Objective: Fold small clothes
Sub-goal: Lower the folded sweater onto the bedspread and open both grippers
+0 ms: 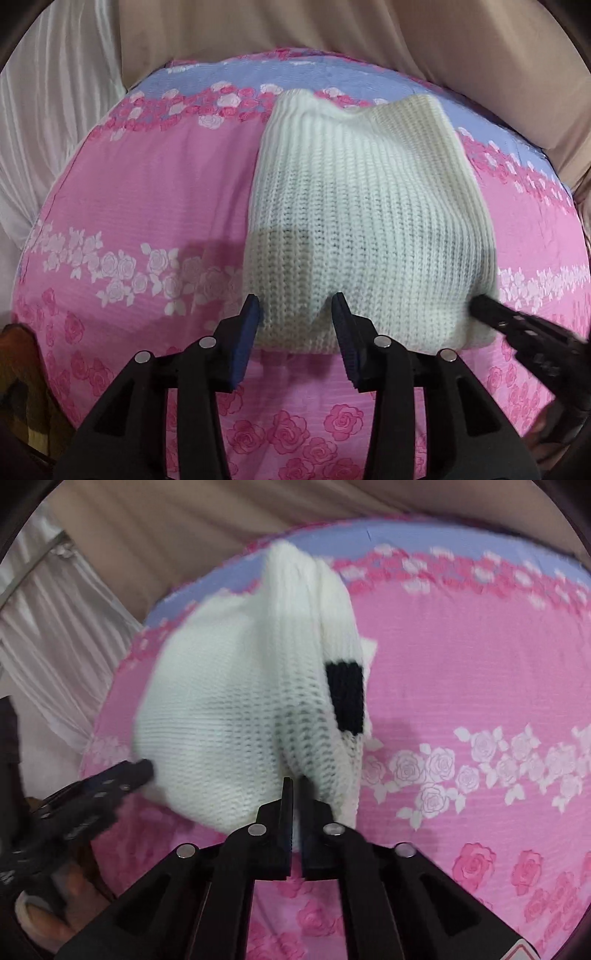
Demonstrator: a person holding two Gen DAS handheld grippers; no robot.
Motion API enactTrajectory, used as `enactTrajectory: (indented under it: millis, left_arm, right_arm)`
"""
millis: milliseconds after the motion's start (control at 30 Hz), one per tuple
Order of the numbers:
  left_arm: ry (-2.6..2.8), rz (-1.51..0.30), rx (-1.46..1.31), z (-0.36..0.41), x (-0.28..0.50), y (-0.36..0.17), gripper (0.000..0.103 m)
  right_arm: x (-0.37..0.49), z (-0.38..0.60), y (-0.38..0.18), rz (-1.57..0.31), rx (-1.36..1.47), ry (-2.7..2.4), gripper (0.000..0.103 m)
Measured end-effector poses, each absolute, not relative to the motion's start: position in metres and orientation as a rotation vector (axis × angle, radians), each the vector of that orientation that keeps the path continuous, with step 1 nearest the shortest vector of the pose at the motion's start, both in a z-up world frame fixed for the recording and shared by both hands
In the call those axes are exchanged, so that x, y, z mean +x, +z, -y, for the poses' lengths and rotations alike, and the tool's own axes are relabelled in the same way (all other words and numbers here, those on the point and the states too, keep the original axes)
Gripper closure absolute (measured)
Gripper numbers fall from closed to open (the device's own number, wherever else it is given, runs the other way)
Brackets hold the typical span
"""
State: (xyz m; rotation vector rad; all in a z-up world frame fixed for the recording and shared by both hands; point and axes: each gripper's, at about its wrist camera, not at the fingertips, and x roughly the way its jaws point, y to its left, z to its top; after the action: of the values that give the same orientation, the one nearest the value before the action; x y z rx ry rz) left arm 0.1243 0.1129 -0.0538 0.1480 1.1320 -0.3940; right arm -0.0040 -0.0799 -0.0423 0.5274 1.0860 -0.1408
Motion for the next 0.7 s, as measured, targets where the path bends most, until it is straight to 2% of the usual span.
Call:
enactTrajectory:
  millis: [133,200,233,300,400,567,700]
  left_arm:
    - [-0.400,-1.124,0.183,-0.114,0.118,-0.052,0.064]
    - [-0.400,-1.118,0.196,-0.115,0.114,-0.049,0.063]
    - [-0.402,-1.111,0.195,-0.115,0.111,-0.047,0.062]
    - [-0.408,-1.075,0.193,-0.116,0.103,-0.039,0.050]
    - [-0.390,-0.987,0.211,-0.117,0.092,-0.028,0.038]
    - [-0.345,-0.856,0.222,-0.117,0.074,-0.011,0.028]
    - [-0.336,-0.803,0.208,-0.118,0.061,-0.005,0.026]
  right_arm:
    - [-0.018,0.067,-0.016,-1.030,0.462,-0.175,0.084]
    - [-0.026,0.064,-0.012,-1.014,0.440,-0.208,0.066]
    - [-0.030,0.064,-0.010,-1.003,0.435,-0.226,0.060]
    - [-0.038,0.063,-0.005,-0.973,0.417,-0.266,0.042]
    - [-0.049,0.059,0.000,-0.936,0.378,-0.325,0.030]
    - [-0.065,0.055,-0.003,-0.918,0.375,-0.384,0.023]
    - [-0.072,0.047,-0.005,-0.915,0.346,-0.401,0.023]
